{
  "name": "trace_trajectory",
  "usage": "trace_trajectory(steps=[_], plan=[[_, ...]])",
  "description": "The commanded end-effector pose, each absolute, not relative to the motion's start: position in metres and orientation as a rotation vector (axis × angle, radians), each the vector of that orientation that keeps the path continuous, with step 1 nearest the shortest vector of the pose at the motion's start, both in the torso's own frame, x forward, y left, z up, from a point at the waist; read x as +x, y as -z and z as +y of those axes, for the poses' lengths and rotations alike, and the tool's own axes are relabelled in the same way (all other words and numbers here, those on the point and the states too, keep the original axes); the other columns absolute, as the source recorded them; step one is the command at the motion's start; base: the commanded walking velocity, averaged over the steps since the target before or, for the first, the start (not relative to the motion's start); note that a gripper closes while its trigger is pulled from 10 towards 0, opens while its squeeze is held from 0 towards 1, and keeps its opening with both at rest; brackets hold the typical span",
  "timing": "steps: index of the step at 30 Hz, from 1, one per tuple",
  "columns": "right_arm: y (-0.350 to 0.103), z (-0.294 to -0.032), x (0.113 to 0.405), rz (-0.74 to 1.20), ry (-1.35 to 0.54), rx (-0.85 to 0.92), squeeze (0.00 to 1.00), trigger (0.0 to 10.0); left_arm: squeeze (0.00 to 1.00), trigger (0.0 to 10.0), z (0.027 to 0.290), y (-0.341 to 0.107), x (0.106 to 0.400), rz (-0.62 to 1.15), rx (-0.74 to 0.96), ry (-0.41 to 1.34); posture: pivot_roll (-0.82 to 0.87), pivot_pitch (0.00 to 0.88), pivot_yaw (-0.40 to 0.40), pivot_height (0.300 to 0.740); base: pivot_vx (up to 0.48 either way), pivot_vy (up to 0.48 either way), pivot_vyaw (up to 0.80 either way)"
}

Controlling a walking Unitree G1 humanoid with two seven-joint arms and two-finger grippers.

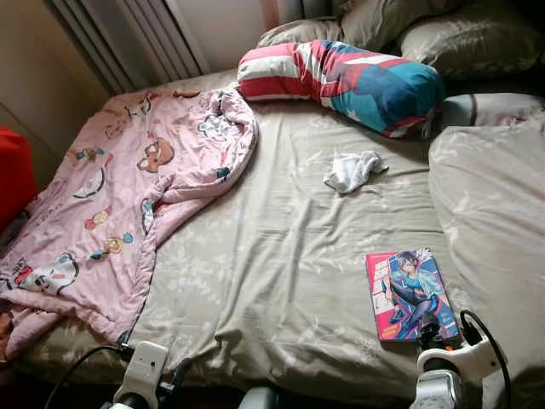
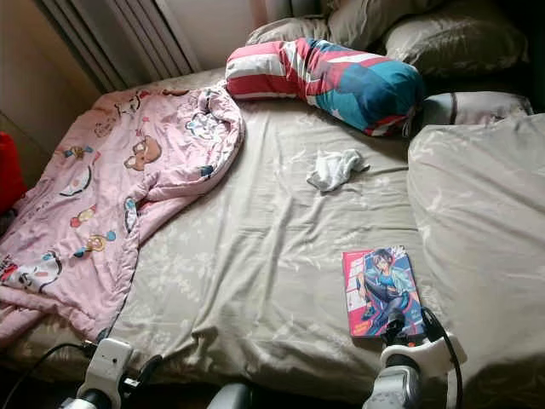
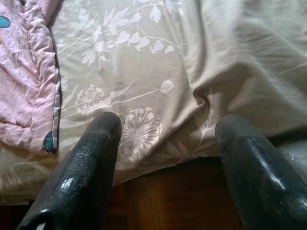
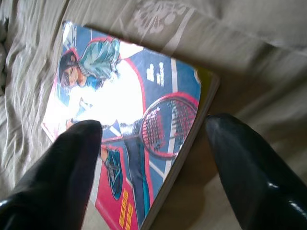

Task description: Clean up the room

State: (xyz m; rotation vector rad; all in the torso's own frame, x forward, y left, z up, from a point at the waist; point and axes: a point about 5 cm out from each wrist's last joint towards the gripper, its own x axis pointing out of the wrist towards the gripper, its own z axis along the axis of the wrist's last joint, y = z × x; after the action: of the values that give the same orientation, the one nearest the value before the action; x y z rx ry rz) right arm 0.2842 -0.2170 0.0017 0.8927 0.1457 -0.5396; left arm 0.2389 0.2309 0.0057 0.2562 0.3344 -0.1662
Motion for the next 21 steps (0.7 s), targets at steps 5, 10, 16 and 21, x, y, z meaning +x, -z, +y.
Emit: trace_trajectory(steps=[5,10,16,21], plan=[[0.004,-0.193,0.279,0.190,0.432,0.741,0.38,10.0,0.00,10.0,0.238,0.007,0.229,0.393,0.258,0.128,0.09,0.182,0.216,0.643,0.000,0.000,0.00],[-0.001,-0.176,0.273,0.137,0.291,0.537,0.00,10.0,0.00,10.0,0.232,0.011,0.231,0.395,0.237,0.104,0.07,0.159,0.190,0.643,0.000,0.000,0.00],[-0.005,-0.167,0.268,0.097,0.191,0.384,0.00,10.0,0.00,10.0,0.225,0.017,0.234,0.413,0.217,0.086,0.05,0.120,0.164,0.643,0.000,0.000,0.00],[-0.007,-0.164,0.276,0.145,0.124,0.284,0.00,10.0,0.00,10.0,0.224,0.024,0.238,0.461,0.162,0.013,0.03,0.065,0.120,0.661,0.000,0.000,0.00]])
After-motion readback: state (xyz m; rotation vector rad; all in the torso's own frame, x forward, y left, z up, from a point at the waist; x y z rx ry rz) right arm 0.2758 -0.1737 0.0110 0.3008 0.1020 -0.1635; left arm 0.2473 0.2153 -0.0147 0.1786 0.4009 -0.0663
